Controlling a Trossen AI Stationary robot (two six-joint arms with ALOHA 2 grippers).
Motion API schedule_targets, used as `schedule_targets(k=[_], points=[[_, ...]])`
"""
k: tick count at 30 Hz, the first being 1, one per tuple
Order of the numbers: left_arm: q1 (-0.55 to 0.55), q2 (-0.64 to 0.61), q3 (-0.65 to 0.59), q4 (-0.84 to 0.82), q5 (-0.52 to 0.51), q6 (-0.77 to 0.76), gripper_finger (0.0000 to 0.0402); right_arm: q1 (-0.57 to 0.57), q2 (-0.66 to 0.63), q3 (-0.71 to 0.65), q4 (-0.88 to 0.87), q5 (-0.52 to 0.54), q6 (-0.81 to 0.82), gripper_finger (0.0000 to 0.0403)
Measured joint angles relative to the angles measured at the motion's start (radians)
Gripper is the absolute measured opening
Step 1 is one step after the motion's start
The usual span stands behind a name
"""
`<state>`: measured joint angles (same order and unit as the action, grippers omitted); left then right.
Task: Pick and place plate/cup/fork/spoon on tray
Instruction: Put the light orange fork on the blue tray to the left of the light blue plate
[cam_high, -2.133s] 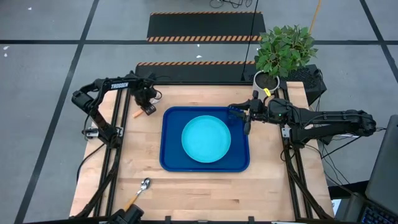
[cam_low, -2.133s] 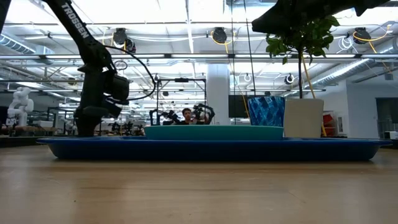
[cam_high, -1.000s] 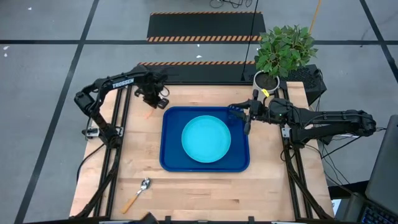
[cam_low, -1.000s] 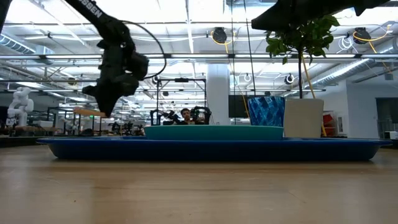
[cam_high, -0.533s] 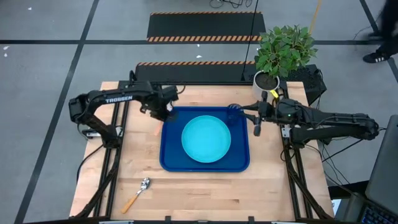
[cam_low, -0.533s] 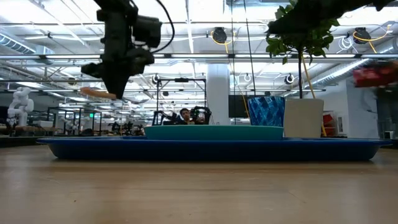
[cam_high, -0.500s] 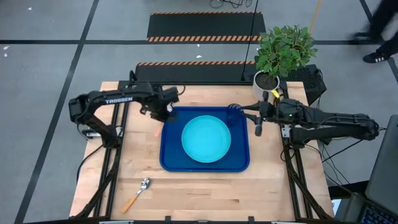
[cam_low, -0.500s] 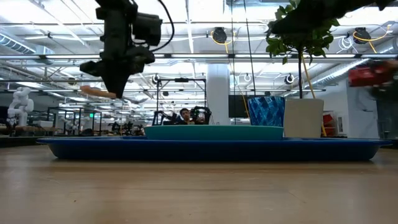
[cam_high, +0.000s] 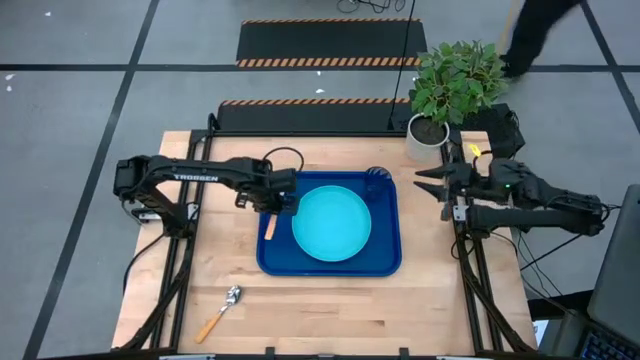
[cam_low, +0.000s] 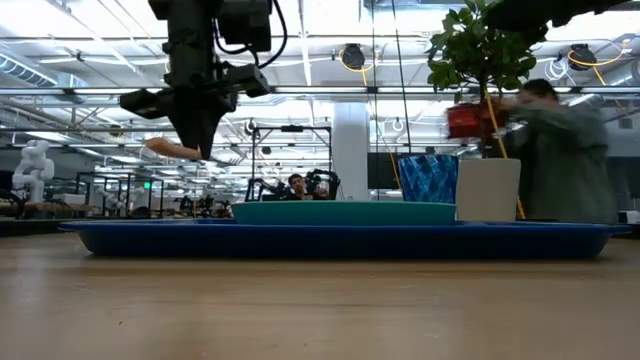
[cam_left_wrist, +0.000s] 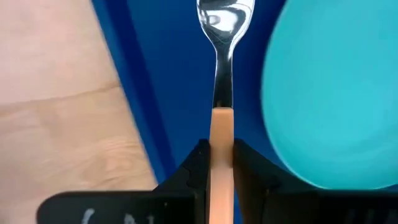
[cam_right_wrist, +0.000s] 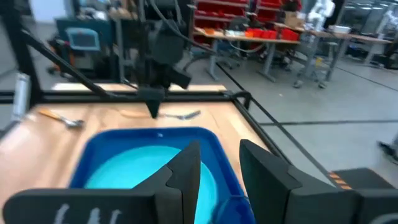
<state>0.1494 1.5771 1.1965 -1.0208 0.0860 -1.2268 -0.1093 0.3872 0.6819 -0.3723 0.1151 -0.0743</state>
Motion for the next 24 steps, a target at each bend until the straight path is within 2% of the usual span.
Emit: schedule_targets(k=[4,11,24], points=[[-0.018,0.002,-0.043,0.04,0.0,-0.052,0.0041,0.0,-0.053,0.0,-0.001,-0.066,0.021,0.0106],[-0.055,0.001,-0.118,0.186,0.0,-0.147,0.0041,0.0,-0.093,0.0,-0.034,-0.068,0.013,0.0106],[-0.119,0.01,-0.229,0.251,-0.001,-0.263,0.0041,0.0,-0.096,0.0,-0.076,-0.068,0.01,0.0106]])
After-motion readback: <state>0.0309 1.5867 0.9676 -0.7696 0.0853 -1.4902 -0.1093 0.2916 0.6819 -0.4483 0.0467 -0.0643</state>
